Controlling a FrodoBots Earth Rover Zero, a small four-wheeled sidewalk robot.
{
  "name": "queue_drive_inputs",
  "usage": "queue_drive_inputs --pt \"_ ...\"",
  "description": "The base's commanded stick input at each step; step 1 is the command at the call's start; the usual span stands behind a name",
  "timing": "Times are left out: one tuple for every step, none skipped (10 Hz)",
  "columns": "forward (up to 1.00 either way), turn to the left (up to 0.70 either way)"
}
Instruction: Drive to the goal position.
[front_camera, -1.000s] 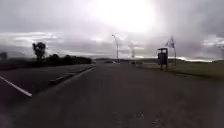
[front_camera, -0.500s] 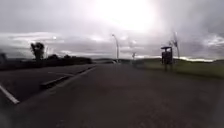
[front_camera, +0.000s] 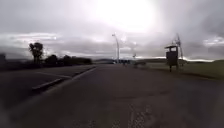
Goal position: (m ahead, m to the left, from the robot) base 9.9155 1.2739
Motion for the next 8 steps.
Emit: queue_drive_inputs --pt "1.00 0.00" --pt "1.00 0.00" --pt "1.00 0.00" --pt "1.00 0.00" --pt "1.00 0.00" --pt "1.00 0.00" --pt "1.00 0.00" --pt "1.00 0.00"
